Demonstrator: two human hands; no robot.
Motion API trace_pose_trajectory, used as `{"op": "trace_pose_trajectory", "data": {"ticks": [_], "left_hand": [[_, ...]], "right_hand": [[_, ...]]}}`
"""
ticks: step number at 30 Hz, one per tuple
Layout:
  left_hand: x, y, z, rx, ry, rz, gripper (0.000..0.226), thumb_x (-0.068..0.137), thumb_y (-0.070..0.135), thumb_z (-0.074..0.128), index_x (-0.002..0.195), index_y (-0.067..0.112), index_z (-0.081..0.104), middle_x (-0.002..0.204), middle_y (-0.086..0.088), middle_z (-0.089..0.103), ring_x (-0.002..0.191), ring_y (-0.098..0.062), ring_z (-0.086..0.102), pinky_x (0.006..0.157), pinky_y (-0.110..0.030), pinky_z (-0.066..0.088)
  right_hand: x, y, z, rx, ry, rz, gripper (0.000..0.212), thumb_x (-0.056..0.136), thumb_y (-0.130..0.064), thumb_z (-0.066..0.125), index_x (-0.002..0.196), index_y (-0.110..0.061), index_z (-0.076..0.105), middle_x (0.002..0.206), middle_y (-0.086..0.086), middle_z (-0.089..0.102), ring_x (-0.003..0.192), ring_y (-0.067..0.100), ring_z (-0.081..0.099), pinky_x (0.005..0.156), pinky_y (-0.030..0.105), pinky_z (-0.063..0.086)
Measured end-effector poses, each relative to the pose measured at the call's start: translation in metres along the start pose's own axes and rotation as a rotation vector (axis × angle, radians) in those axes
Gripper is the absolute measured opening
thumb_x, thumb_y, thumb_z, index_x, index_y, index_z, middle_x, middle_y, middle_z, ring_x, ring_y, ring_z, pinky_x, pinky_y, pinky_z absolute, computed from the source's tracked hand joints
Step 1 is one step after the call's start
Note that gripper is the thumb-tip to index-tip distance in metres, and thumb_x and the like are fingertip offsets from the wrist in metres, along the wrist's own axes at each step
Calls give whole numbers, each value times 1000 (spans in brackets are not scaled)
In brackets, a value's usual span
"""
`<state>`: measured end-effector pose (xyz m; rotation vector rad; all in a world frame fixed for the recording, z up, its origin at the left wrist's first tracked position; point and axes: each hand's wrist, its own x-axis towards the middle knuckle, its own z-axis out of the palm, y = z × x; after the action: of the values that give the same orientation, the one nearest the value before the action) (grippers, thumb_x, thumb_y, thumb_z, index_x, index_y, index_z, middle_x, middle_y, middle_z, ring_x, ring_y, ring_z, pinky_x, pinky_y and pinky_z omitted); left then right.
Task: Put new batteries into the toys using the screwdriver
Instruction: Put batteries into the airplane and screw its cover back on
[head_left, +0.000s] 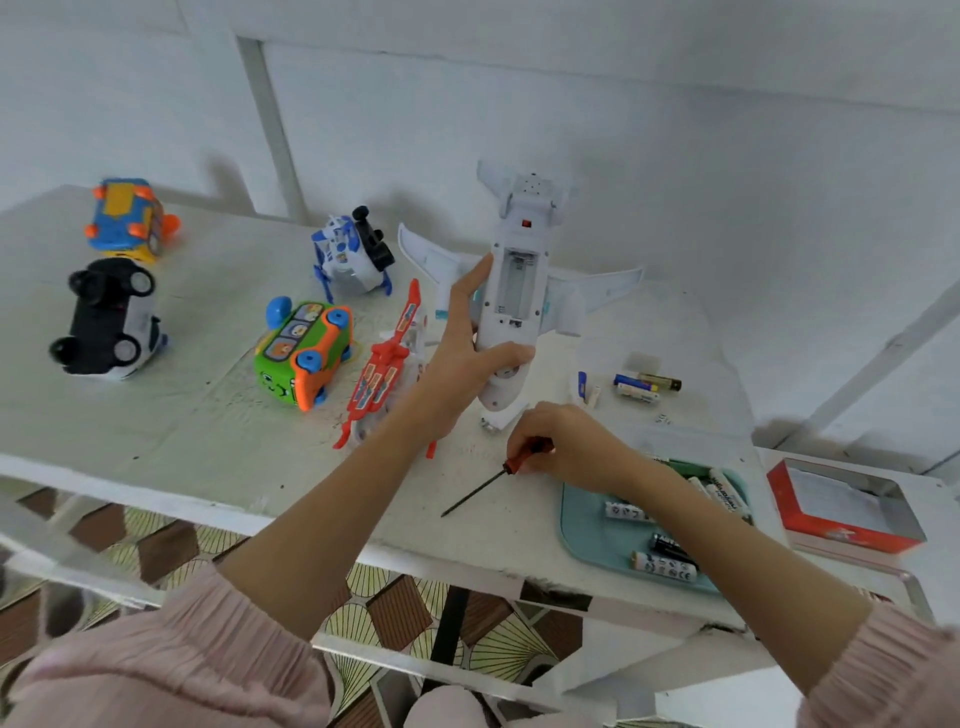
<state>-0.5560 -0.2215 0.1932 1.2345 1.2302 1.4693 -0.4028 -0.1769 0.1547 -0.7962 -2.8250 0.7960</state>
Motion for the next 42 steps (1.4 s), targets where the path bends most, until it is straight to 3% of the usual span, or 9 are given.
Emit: {"op": "trace_pose_trajectory", "data": {"ticks": [9, 14, 17, 21, 27, 29, 34, 38, 42], "left_hand": [[-4, 0, 1, 1, -28, -7, 86, 83, -4, 63, 144, 37, 18, 132, -8, 49, 94, -10, 63, 77, -22, 53], [3, -1, 14, -36, -74, 13, 84, 83, -2, 65, 138, 44, 20, 133, -11, 50, 94, -12, 64, 75, -21, 52], [9, -3, 28, -59, -112, 23, 86, 79, 2, 66, 139, 42, 20, 132, -9, 49, 90, -7, 64, 74, -20, 52], [15, -6, 45, -80, -162, 21, 86, 82, -3, 65, 139, 43, 20, 136, -8, 45, 97, -13, 62, 75, -22, 53], [17, -9, 57, -82, -228, 23, 85, 83, -6, 62, 135, 46, 21, 135, -8, 45, 90, -4, 63, 74, -20, 52], [17, -9, 60, -80, -240, 28, 84, 83, -8, 61, 135, 45, 21, 133, -9, 45, 86, 1, 63, 71, -17, 52], [17, -10, 60, -63, -246, 39, 85, 82, -8, 62, 135, 43, 20, 128, 1, 46, 81, 5, 62, 73, -17, 53], [17, -13, 56, -72, -236, 48, 85, 82, 0, 67, 133, 51, 20, 135, 0, 44, 100, -4, 61, 80, -21, 53], [17, -12, 53, -75, -245, 24, 83, 82, 15, 70, 131, 55, 17, 145, -8, 38, 111, -14, 59, 81, -20, 52]], "right_hand": [[-5, 4, 0, -71, 135, -25, 22, 76, -2, 70, 97, -10, 72, 103, 2, 65, 90, 14, 58, 81, 25, 45], [-33, 11, -31, -55, 200, -49, 16, 71, -3, 76, 86, -9, 74, 79, -5, 61, 64, 10, 55, 64, 20, 47], [-53, 22, -37, -86, 191, 64, 14, 70, -6, 77, 83, -12, 75, 76, -9, 55, 63, 9, 50, 65, 36, 50], [-74, 26, -31, -67, 116, 174, 12, 71, -13, 77, 83, -16, 75, 73, -20, 50, 63, 1, 49, 69, 38, 50], [-87, 19, -19, -179, -15, 274, 26, 76, -27, 73, 101, -21, 70, 87, -13, 43, 82, 4, 43, 60, 8, 31], [-87, 20, -15, -175, -7, 282, 24, 77, -25, 72, 100, -18, 70, 90, -11, 42, 83, 4, 42, 61, 9, 30], [-87, 21, -17, 54, 23, 310, 11, 84, -11, 65, 94, -14, 67, 88, -10, 43, 76, 0, 44, 73, 10, 35], [-86, 10, -43, 356, 168, 307, 12, 91, -10, 55, 87, -21, 57, 88, -5, 57, 80, 4, 57, 74, 16, 46], [-75, -9, -80, 552, 451, 264, 6, 88, -9, 58, 91, -9, 63, 73, 2, 65, 56, 14, 58, 52, 21, 49]]}}
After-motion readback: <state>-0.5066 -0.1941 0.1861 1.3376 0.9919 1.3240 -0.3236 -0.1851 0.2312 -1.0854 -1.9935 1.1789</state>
